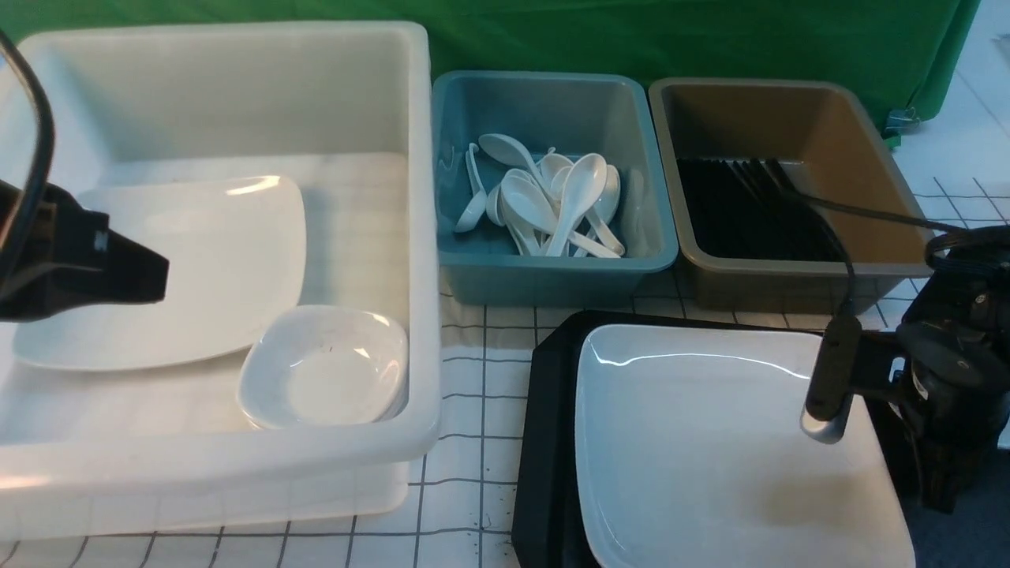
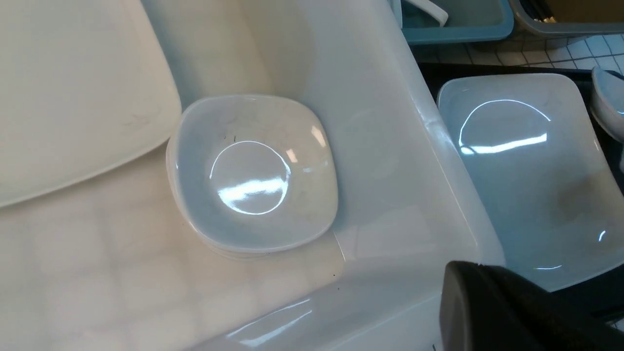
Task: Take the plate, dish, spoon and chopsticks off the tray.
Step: Use the right arm to put the small plate into the large storage box on the left
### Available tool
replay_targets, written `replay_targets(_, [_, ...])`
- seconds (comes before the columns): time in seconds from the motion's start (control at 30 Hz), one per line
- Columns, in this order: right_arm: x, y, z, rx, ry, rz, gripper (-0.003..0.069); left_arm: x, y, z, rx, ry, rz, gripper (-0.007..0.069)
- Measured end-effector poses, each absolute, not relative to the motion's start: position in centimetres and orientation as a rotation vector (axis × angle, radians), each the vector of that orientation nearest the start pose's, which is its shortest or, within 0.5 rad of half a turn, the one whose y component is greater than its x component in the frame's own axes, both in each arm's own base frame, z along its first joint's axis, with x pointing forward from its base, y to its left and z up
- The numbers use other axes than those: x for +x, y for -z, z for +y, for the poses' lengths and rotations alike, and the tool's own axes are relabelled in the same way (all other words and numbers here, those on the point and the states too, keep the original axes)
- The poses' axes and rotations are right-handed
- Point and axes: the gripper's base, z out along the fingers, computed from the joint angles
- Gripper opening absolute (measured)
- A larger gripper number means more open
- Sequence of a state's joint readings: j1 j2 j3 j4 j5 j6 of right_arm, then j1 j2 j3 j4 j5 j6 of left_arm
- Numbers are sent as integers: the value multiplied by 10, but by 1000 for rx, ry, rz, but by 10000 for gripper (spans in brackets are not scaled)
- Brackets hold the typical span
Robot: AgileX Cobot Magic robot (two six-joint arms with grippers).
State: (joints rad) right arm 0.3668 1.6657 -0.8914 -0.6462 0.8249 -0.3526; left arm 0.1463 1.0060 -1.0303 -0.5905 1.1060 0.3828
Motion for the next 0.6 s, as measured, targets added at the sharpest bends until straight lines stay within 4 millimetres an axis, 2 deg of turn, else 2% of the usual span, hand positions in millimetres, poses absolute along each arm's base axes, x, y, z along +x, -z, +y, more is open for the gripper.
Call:
replay_targets(0.2, [251, -231, 90, -1556, 728, 2391, 39, 181, -368, -18, 156, 514, 2399, 6])
replay_targets(0.23, [250, -233, 91, -1553, 729, 2386, 39, 181, -368, -18, 156, 514, 2399, 6])
replay_targets(0.33, [233, -280, 106, -1468, 659, 2311, 39, 183, -369, -17, 136, 503, 2380, 6])
replay_targets(0.43, [219, -326, 132, -1413, 493, 2185, 39, 186, -371, -15, 69, 491, 2353, 6])
replay_targets(0.5, [210, -357, 157, -1409, 357, 2078, 39, 188, -372, -12, 28, 465, 2336, 6])
replay_targets(0.53, [208, -363, 166, -1415, 313, 2054, 39, 188, -372, -11, 11, 456, 2332, 6])
replay_targets(0.57, [203, -377, 184, -1433, 236, 1988, 39, 189, -372, -9, -12, 437, 2333, 6])
replay_targets(0.6, [202, -378, 187, -1436, 218, 1982, 39, 189, -372, -9, -23, 437, 2333, 6])
